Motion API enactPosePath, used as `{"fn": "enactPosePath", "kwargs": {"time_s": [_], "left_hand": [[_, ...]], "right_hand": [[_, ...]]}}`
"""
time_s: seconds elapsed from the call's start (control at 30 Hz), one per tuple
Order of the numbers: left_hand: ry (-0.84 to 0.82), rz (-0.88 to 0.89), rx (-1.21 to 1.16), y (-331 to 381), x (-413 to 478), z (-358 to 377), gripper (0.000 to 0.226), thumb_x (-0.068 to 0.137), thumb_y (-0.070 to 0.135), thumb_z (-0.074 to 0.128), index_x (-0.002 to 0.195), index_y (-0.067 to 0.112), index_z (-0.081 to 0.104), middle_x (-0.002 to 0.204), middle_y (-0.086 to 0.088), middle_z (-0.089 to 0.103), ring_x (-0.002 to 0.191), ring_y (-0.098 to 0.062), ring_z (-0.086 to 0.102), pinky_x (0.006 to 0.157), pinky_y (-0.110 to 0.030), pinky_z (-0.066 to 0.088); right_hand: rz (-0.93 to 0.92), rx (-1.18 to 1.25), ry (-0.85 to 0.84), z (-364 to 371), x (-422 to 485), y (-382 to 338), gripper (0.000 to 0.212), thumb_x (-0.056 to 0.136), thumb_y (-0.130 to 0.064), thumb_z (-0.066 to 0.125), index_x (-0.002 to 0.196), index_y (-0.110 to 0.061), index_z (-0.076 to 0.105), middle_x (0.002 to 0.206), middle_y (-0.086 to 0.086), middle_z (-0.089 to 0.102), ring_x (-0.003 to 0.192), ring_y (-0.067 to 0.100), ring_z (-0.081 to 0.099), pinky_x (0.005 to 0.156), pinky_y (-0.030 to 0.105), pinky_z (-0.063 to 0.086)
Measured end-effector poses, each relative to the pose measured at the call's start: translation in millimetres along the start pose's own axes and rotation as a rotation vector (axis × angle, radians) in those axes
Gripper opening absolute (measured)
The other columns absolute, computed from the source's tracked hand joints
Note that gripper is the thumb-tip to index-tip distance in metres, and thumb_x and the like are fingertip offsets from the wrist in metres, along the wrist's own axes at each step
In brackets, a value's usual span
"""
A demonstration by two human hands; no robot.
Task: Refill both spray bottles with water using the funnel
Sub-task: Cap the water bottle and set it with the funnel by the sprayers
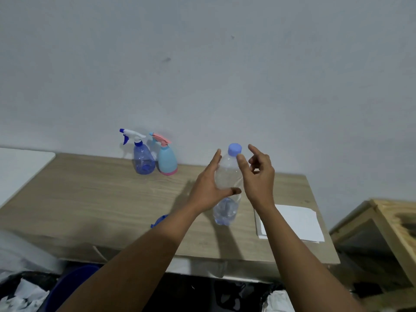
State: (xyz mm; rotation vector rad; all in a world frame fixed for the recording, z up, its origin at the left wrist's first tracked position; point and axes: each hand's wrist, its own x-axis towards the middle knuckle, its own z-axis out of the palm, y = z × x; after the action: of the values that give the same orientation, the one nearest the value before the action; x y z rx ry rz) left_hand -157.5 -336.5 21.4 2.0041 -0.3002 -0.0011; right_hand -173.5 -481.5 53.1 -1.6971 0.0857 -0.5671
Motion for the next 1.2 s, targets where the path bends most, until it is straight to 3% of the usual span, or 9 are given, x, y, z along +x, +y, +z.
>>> {"fn": "enactPosePath", "kwargs": {"time_s": [0.1, 0.2, 0.3, 0.5, 0.67, 0.77, 0.87, 1.0, 1.2], "left_hand": [[0.018, -0.031, 0.094, -28, -18, -12, 0.117, 0.065, 0.049, 0.087, 0.155, 0.039, 0.012, 0.159, 0.012, 0.031, 0.142, -0.007, 0.034, 0.113, -0.033, 0.036], [0.164, -0.128, 0.270, -75, -47, -29, 0.102, 0.064, 0.054, 0.085, 0.149, 0.026, 0.036, 0.147, 0.003, 0.048, 0.134, -0.015, 0.044, 0.111, -0.037, 0.039], [0.250, -0.260, 0.422, -126, -75, -47, 0.104, 0.055, 0.075, 0.075, 0.139, 0.019, 0.050, 0.130, -0.005, 0.061, 0.121, -0.026, 0.055, 0.102, -0.045, 0.046], [0.109, -0.472, 0.568, -183, -103, -63, 0.103, 0.048, 0.084, 0.066, 0.134, 0.029, 0.048, 0.129, 0.004, 0.061, 0.122, -0.025, 0.052, 0.099, -0.053, 0.045], [0.048, -0.446, 0.528, -204, -104, -69, 0.072, 0.057, 0.075, 0.066, 0.119, 0.043, 0.053, 0.117, 0.015, 0.063, 0.111, -0.018, 0.056, 0.093, -0.051, 0.046], [0.063, -0.438, 0.537, -198, -102, -70, 0.063, 0.069, 0.055, 0.077, 0.125, 0.036, 0.056, 0.124, 0.010, 0.061, 0.119, -0.021, 0.050, 0.098, -0.051, 0.039], [0.025, -0.415, 0.509, -200, -99, -76, 0.076, 0.066, 0.057, 0.079, 0.133, 0.034, 0.051, 0.129, 0.011, 0.058, 0.122, -0.020, 0.047, 0.099, -0.053, 0.039], [0.003, -0.392, 0.508, -201, -94, -79, 0.071, 0.065, 0.052, 0.084, 0.128, 0.032, 0.058, 0.126, 0.012, 0.058, 0.121, -0.018, 0.047, 0.095, -0.038, 0.034], [0.057, -0.257, 0.452, -196, -60, -84, 0.068, 0.064, 0.047, 0.084, 0.125, 0.029, 0.062, 0.119, 0.009, 0.063, 0.113, -0.020, 0.050, 0.095, -0.036, 0.043]], "right_hand": [[0.087, 0.018, 0.014, -2, -31, 43, 0.065, 0.080, -0.060, 0.059, 0.136, -0.026, 0.052, 0.112, 0.008, 0.054, 0.098, 0.015, 0.056, 0.081, 0.020, 0.045], [0.248, -0.091, -0.102, -2, -64, 88, 0.096, 0.069, -0.058, 0.076, 0.148, -0.024, 0.036, 0.134, 0.001, 0.044, 0.118, 0.014, 0.049, 0.090, 0.024, 0.046], [0.338, -0.180, -0.172, 4, -83, 119, 0.119, 0.055, -0.055, 0.089, 0.152, -0.019, 0.030, 0.147, 0.000, 0.038, 0.133, 0.015, 0.043, 0.108, 0.035, 0.042], [0.334, -0.202, -0.126, 27, -87, 143, 0.096, 0.056, -0.034, 0.096, 0.136, -0.021, 0.045, 0.129, -0.004, 0.057, 0.117, 0.011, 0.059, 0.099, 0.032, 0.051], [0.350, -0.216, 0.003, 45, -84, 144, 0.089, 0.062, -0.020, 0.095, 0.136, -0.009, 0.046, 0.124, 0.001, 0.056, 0.111, 0.014, 0.056, 0.084, -0.002, 0.039], [0.366, -0.238, 0.050, 51, -84, 145, 0.088, 0.064, -0.023, 0.094, 0.136, -0.009, 0.046, 0.126, 0.003, 0.058, 0.111, 0.016, 0.058, 0.091, 0.011, 0.045], [0.392, -0.270, 0.077, 56, -85, 145, 0.090, 0.063, -0.028, 0.094, 0.137, -0.012, 0.045, 0.128, 0.003, 0.059, 0.114, 0.018, 0.059, 0.096, 0.027, 0.049], [0.403, -0.286, 0.097, 61, -85, 141, 0.095, 0.061, -0.031, 0.095, 0.140, -0.018, 0.043, 0.129, -0.002, 0.058, 0.113, 0.015, 0.059, 0.095, 0.028, 0.050], [0.375, -0.250, 0.073, 68, -82, 133, 0.079, 0.062, -0.027, 0.095, 0.126, -0.029, 0.049, 0.112, -0.014, 0.062, 0.101, -0.001, 0.062, 0.086, 0.027, 0.055]]}}
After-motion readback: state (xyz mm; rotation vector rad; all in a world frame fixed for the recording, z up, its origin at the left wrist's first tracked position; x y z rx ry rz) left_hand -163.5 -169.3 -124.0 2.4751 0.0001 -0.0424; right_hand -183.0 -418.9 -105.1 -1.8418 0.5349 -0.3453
